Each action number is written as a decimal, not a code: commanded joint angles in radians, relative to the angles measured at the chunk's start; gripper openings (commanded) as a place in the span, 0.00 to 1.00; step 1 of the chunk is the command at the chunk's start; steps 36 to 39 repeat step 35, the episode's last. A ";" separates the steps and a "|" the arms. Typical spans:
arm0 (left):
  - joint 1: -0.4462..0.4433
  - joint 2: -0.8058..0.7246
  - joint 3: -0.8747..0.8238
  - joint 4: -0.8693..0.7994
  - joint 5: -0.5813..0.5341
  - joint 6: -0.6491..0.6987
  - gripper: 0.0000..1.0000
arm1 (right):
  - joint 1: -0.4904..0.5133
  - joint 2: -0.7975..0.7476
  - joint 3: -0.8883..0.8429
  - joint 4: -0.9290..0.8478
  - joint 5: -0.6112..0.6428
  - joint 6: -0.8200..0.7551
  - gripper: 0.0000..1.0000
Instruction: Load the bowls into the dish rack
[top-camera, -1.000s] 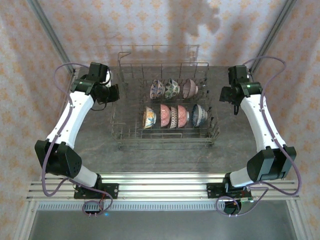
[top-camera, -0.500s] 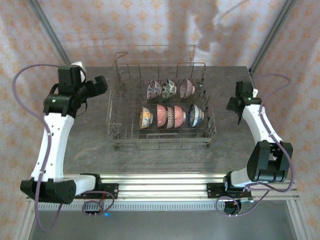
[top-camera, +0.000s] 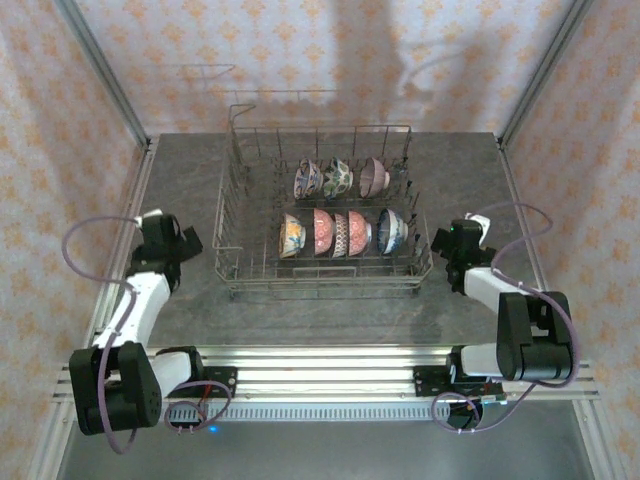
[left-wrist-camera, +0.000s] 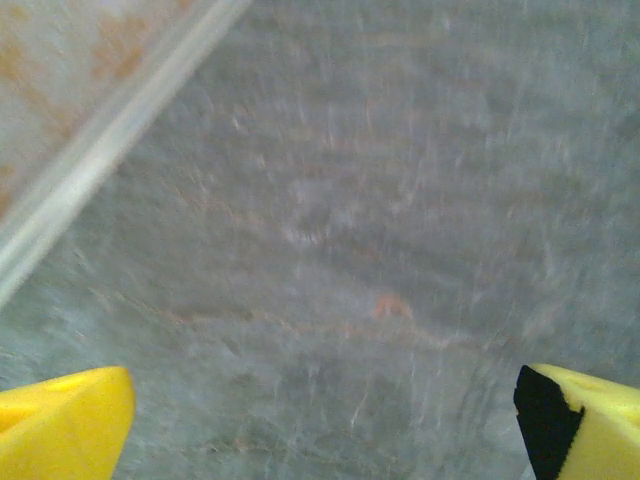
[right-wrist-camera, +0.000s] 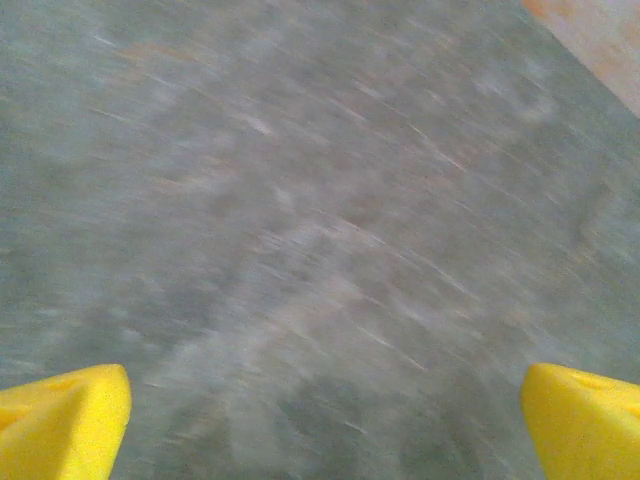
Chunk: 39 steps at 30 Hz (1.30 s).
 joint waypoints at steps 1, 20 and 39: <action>-0.029 -0.030 -0.135 0.457 0.039 0.049 0.99 | 0.024 0.024 -0.016 0.307 -0.057 -0.074 0.99; -0.143 0.426 -0.197 1.084 0.066 0.172 0.99 | 0.012 0.177 -0.041 0.497 -0.151 -0.113 0.99; -0.176 0.435 -0.185 1.081 -0.043 0.179 0.99 | 0.011 0.178 -0.042 0.497 -0.152 -0.113 0.99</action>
